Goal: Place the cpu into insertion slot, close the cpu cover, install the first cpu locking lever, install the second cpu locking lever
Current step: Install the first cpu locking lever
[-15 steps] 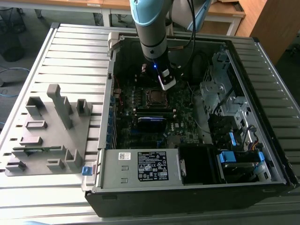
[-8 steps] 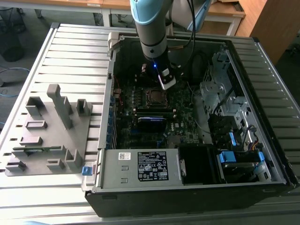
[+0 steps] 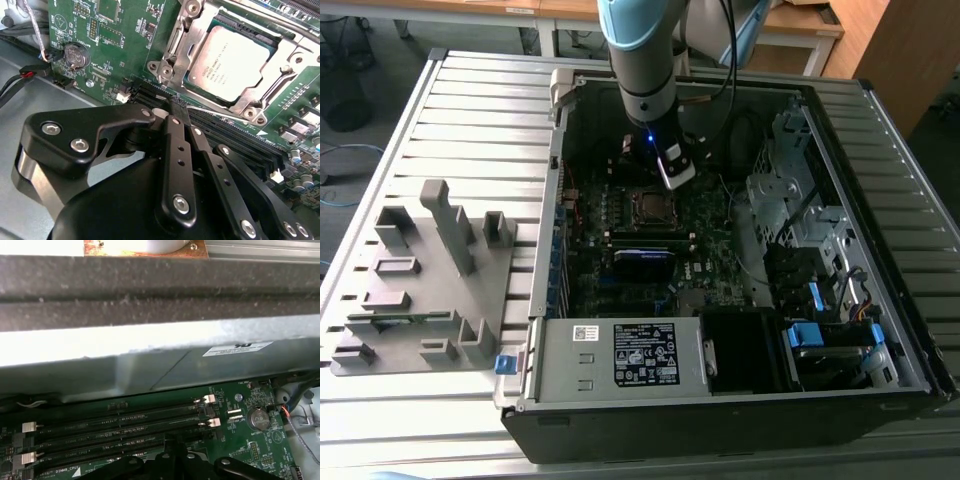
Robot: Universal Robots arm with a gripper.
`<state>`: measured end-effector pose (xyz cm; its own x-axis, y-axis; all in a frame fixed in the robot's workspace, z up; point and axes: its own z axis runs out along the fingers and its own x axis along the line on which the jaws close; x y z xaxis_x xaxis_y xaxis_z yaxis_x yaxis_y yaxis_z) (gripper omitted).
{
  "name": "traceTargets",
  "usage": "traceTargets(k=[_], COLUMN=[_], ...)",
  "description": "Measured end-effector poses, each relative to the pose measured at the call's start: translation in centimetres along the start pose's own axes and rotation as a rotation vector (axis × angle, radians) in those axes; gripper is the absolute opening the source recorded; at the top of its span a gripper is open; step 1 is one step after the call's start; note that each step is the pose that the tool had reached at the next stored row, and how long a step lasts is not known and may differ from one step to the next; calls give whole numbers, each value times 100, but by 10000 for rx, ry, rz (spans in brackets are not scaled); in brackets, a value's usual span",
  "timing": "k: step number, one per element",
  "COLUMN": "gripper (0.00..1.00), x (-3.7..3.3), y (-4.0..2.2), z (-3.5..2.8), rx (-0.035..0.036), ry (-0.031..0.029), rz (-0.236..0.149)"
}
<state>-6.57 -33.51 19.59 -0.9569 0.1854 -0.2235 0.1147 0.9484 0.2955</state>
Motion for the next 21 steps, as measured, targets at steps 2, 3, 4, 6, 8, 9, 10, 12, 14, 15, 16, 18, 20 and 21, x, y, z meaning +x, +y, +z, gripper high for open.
traceTargets(k=[2,3,4,6,8,9,10,12,14,15,16,18,20,21], gripper=[11,11,11,11,11,11,11,11,11,11,11,11,11,11], x=[0,0,1,1,3,4,4,4,4,4,4,3,0,-2], y=[7,10,13,18,26,31,34,34,34,35,35,37,41,43], z=[-2,-3,-4,-3,-2,-1,1,1,1,1,1,-5,-19,-25], rx=[56,88,125,195,227,234,238,238,237,238,238,258,293,314], ry=[-8,-13,-18,-27,-33,-36,-39,-40,-41,-41,-40,26,141,196], rz=[-9,-14,-20,-33,-30,-24,-18,-15,-15,-14,-13,16,61,82])
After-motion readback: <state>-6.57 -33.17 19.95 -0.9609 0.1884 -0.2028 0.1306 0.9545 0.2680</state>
